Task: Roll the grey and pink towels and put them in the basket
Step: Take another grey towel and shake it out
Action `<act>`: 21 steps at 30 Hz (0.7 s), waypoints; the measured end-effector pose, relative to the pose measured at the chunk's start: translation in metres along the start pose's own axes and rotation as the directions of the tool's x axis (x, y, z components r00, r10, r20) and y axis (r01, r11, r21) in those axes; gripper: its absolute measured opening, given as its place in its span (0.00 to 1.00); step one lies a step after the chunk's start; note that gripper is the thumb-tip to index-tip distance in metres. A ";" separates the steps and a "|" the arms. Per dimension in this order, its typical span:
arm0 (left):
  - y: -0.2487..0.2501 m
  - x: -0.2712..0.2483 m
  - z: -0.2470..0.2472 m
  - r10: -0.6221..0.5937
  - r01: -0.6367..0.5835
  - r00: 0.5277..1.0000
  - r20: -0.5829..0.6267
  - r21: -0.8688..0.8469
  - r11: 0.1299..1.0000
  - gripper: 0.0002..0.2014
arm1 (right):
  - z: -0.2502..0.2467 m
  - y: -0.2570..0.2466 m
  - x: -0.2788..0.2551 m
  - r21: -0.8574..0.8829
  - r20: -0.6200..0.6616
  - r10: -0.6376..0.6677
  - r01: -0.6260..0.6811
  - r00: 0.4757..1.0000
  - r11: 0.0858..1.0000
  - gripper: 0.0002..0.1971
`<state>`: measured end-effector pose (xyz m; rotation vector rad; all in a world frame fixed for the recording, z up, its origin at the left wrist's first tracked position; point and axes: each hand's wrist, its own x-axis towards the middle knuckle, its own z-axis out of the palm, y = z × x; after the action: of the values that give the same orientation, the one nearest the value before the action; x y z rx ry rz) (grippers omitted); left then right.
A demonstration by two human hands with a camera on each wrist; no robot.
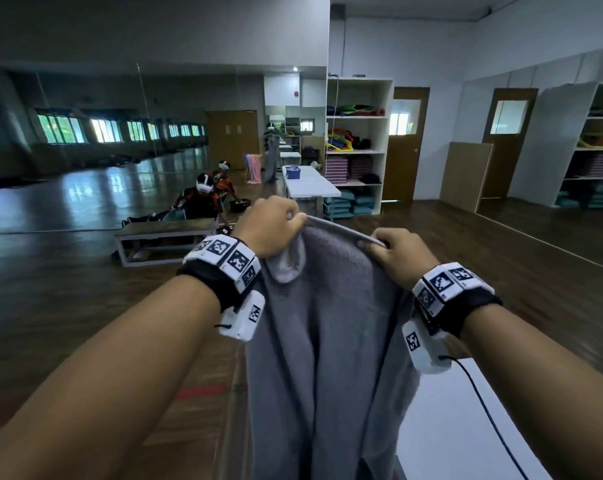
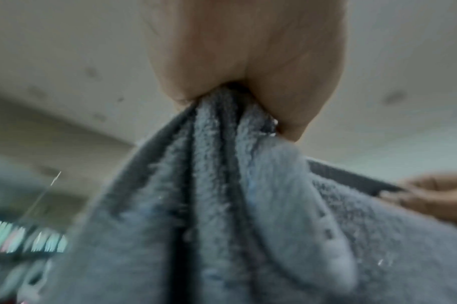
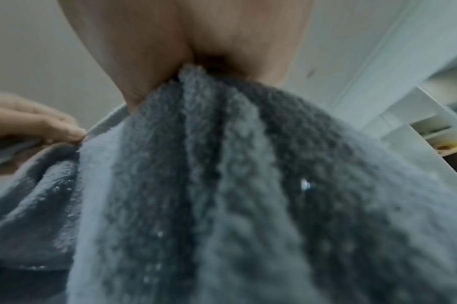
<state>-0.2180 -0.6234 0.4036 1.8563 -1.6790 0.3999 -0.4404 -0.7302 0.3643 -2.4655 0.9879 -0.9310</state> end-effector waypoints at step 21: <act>0.011 -0.025 0.088 -0.055 0.124 0.930 0.362 -0.170 0.978 0.20 | 0.043 0.019 0.023 0.059 0.050 -0.091 0.088 0.995 0.994 0.18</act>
<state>-0.2469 -0.6574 0.3226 1.9346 -1.7808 -0.1442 -0.4081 -0.7577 0.3338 -2.4909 0.8282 -0.9038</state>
